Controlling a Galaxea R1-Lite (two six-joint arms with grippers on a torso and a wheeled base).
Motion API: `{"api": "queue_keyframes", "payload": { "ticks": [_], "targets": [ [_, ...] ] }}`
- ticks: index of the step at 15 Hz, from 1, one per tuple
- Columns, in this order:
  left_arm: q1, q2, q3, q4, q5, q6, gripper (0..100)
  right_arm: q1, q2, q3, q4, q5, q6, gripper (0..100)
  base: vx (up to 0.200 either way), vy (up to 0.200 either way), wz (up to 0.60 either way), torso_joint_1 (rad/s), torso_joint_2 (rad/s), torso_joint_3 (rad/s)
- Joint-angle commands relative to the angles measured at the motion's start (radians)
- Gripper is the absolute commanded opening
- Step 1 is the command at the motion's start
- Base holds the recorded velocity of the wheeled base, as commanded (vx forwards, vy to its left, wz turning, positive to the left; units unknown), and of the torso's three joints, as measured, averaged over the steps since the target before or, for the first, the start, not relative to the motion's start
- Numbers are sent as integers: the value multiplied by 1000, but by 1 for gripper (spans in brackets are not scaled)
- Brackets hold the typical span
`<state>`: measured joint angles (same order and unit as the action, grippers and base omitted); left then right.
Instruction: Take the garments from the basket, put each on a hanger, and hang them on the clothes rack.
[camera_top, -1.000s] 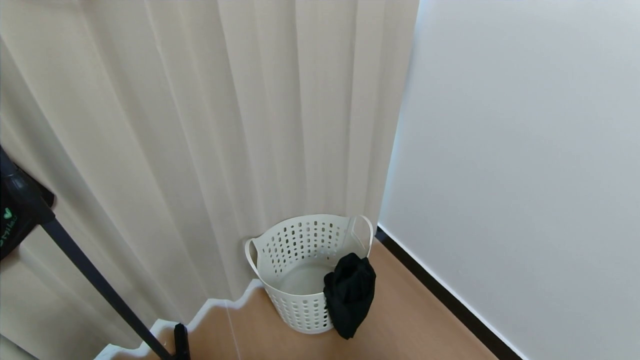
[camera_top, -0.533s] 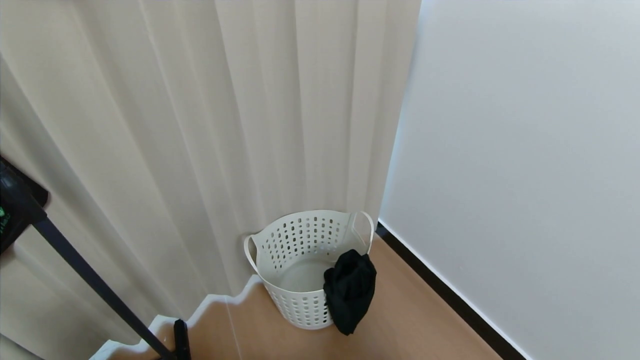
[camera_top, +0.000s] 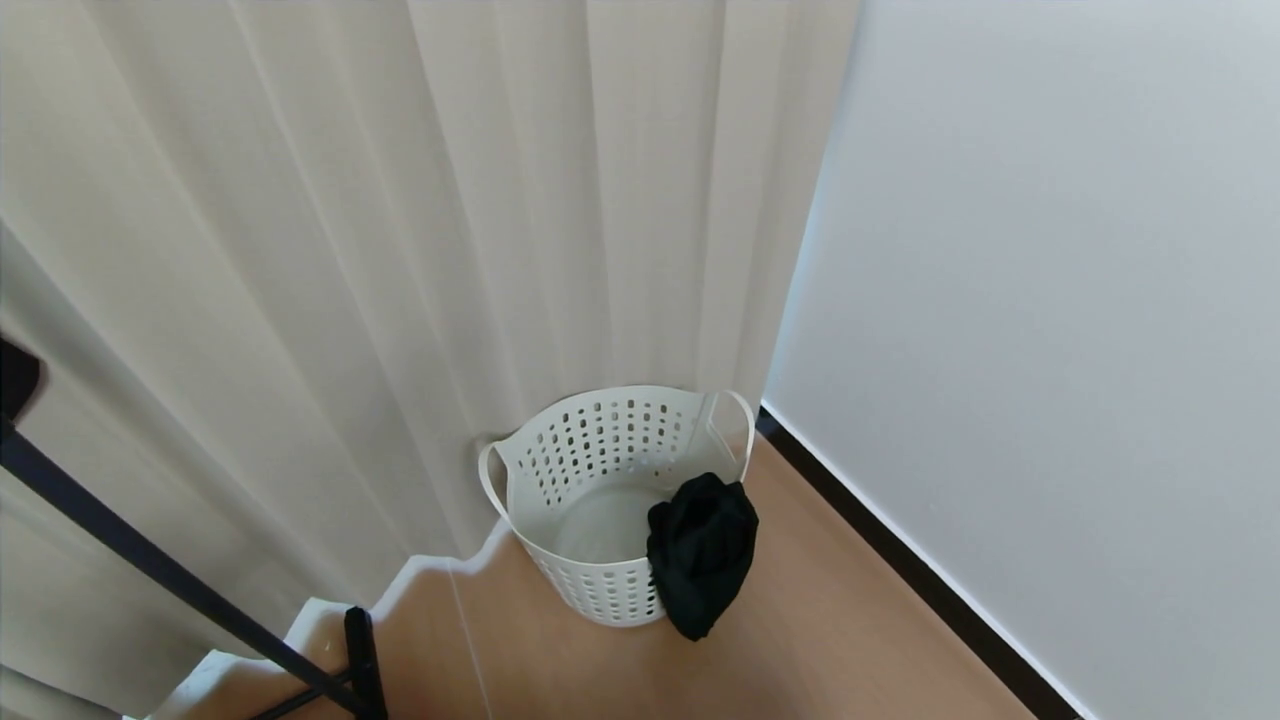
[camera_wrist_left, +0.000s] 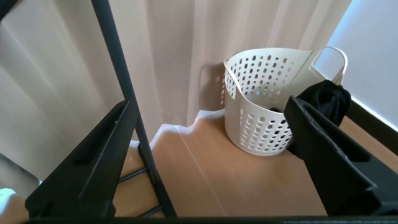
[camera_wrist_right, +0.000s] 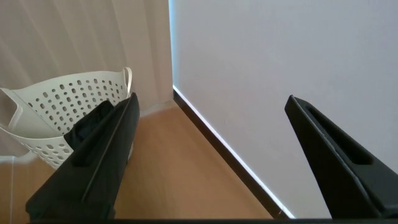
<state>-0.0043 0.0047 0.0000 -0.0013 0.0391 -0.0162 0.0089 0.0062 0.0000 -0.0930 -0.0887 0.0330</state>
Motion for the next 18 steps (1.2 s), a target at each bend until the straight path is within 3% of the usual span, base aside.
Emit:
{"api": "queue_keyframes", "payload": {
  "ticks": [1, 14, 18],
  "targets": [
    [0, 1, 0, 0, 1, -1, 100, 0, 1, 0, -1, 0, 1, 100, 0, 0, 0, 2, 2, -198],
    [0, 1, 0, 0, 1, -1, 100, 0, 1, 0, 1, 0, -4, 100, 0, 0, 0, 3, 3, -199],
    [0, 1, 0, 0, 1, -1, 100, 0, 0, 0, -7, 47, -27, 100, 0, 0, 0, 1, -1, -198]
  ]
}}
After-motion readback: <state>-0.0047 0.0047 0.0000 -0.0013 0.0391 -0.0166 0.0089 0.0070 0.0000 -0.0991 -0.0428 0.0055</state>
